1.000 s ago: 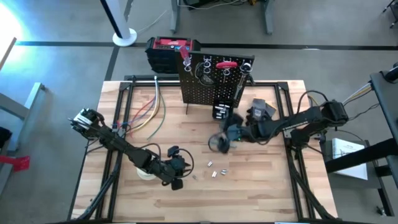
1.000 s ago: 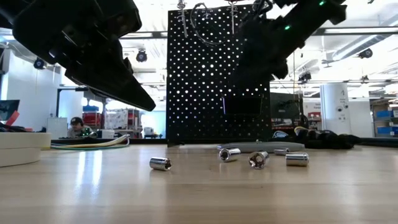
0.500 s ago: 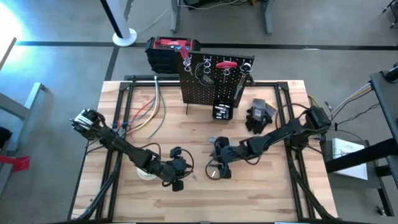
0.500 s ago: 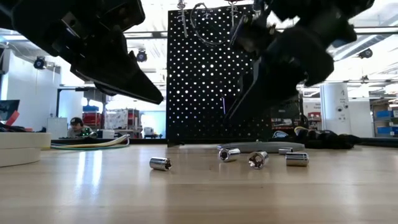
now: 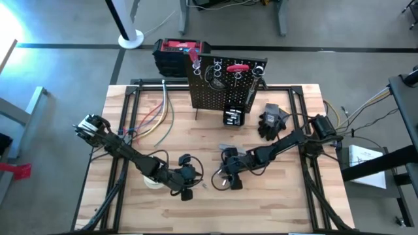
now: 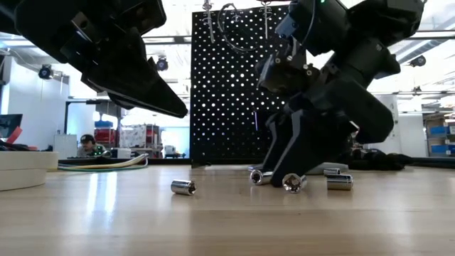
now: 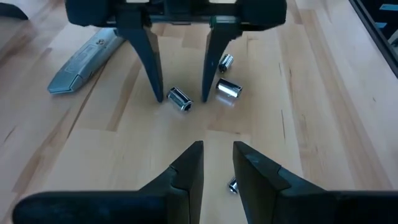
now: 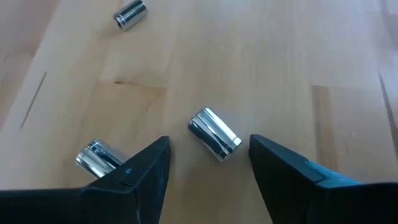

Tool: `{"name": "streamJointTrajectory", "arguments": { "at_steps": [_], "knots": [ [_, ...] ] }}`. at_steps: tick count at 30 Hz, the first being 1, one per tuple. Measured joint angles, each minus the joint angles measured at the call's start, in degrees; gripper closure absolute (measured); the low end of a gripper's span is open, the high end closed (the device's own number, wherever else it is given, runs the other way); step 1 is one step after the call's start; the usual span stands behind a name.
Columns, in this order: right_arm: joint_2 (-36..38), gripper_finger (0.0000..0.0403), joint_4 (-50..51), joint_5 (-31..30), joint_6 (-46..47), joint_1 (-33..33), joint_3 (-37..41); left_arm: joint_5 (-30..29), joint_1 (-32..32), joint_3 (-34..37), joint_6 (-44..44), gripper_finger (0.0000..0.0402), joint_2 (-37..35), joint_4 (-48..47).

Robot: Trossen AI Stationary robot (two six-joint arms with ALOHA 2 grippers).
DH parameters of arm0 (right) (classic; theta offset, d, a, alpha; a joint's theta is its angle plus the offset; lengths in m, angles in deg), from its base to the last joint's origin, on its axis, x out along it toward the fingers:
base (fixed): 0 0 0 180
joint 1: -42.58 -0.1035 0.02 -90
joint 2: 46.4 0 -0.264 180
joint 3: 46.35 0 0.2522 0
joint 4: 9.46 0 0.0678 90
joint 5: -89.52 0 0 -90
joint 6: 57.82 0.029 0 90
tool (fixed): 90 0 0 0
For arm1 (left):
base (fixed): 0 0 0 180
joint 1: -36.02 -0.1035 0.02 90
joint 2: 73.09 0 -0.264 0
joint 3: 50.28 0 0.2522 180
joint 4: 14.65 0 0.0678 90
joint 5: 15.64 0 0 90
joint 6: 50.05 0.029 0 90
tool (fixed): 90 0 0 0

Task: Hang tools onto peg board
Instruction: Put the socket into the black bin on the peg board

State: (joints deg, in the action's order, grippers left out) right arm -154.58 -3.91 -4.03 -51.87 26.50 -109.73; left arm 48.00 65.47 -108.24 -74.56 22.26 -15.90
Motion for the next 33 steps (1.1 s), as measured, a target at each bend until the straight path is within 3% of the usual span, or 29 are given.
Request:
{"name": "streamJointTrajectory", "arguments": {
  "at_steps": [7,14,22,27,33],
  "knots": [
    [0.0,0.0257,-0.6,0.4,-0.1,0.0,0.0,0.0,0.0,0.0,0.0,0.0325,0.0,0.2],
    [0.3,0.0378,-0.2,1.0,-0.3,0.0,0.0,0.0,0.0,0.0,0.0,0.0325,0.0,0.2],
    [3.7,0.0379,1.4,-0.9,0.4,-0.3,0.3,0.0,0.0,0.0,0.0,0.0325,0.0,0.2],
    [10.6,0.0379,5.2,-11.8,-1.2,-0.3,0.3,0.0,0.0,0.0,0.0,0.0325,0.0,-0.1],
    [21.4,0.0380,7.8,-34.6,-0.2,1.2,0.3,-0.1,-0.2,0.0,0.2,0.0325,0.0,0.0]
  ]
}}
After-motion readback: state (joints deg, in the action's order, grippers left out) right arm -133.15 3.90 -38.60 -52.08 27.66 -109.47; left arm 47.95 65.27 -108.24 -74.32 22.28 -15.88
